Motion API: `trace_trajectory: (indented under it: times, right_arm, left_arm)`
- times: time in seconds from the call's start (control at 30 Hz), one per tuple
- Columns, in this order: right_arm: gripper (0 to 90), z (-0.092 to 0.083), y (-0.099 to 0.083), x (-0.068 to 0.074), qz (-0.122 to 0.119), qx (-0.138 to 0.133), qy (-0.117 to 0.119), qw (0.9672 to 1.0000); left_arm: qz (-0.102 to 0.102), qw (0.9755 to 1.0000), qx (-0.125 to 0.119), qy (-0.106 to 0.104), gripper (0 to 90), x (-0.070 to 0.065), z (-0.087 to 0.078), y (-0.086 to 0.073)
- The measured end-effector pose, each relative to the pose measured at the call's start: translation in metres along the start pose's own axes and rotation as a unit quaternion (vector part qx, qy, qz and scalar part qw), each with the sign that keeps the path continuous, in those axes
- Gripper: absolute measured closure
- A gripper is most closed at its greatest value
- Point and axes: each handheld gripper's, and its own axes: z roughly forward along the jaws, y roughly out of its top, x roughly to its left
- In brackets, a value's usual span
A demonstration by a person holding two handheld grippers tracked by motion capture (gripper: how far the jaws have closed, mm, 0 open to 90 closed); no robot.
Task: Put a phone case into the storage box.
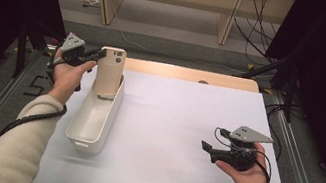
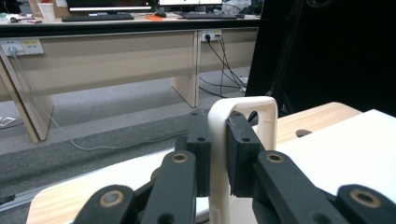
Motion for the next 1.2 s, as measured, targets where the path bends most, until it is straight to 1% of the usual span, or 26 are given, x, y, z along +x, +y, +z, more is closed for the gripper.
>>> trace_trajectory:
  times: [0.17, 0.3, 0.57, 0.6, 0.63, 0.7, 0.73, 0.77, 0.83, 0.9, 1.03, 1.1, 1.2]
  right_arm:
    - [21.5, 0.0, 0.0, 0.0, 0.001, 0.0, 0.0, 1.0]
    - [21.5, 0.0, 0.0, 0.0, 0.001, 0.0, 0.001, 1.0]
    - [21.5, 0.0, 0.0, 0.0, 0.0, 0.001, 0.001, 1.0]
    - [21.4, 0.0, 0.0, 0.0, 0.0, 0.0, 0.001, 1.0]
    - [21.5, 0.0, 0.0, 0.0, 0.001, 0.001, 0.001, 1.0]
    - [21.5, 0.0, 0.0, 0.0, 0.001, 0.001, 0.001, 1.0]
    - [21.5, 0.0, 0.0, 0.0, 0.001, 0.0, 0.001, 1.0]
    - [21.4, 0.0, 0.0, 0.0, 0.001, 0.001, 0.001, 1.0]
    - [21.5, 0.0, 0.0, 0.0, 0.0, 0.001, 0.001, 1.0]
    - [21.4, 0.0, 0.0, 0.0, 0.0, 0.0, 0.001, 1.0]
    - [21.4, 0.0, 0.0, 0.0, 0.001, 0.0, 0.001, 1.0]
    - [21.3, 0.0, 0.0, 0.0, 0.001, 0.0, 0.001, 1.0]
    - [21.3, 0.0, 0.0, 0.0, 0.0, 0.0, 0.001, 1.0]
  left_arm:
    - [-0.007, 1.0, 0.003, -0.001, 81.3, 0.004, 0.003, -0.01]
    - [-0.016, 0.9998, 0.003, -0.006, 81.2, 0.006, 0.005, -0.019]
    - [-0.025, 0.9995, 0.018, 0.002, 80.4, 0.011, 0.01, -0.035]
    - [-0.025, 0.9995, 0.021, 0.004, 79.8, 0.011, 0.011, -0.036]
    - [-0.018, 0.9994, 0.027, 0.009, 78.7, 0.011, 0.011, -0.037]
    - [-0.008, 0.9988, 0.042, 0.026, 73.8, 0.012, 0.012, -0.037]
    - [-0.004, 0.9983, 0.05, 0.028, 71.0, 0.012, 0.013, -0.037]
    - [0.001, 0.9977, 0.06, 0.031, 68.0, 0.012, 0.013, -0.037]
    - [0.016, 0.996, 0.076, 0.044, 62.0, 0.011, 0.013, -0.035]
    - [0.017, 0.9949, 0.086, 0.049, 55.6, 0.009, 0.012, -0.033]
    - [0.023, 0.9938, 0.091, 0.06, 41.6, 0.003, 0.004, -0.027]
    - [0.023, 0.994, 0.091, 0.057, 33.9, -0.001, -0.002, -0.024]
    - [0.018, 0.9944, 0.089, 0.054, 29.5, -0.007, -0.015, -0.02]
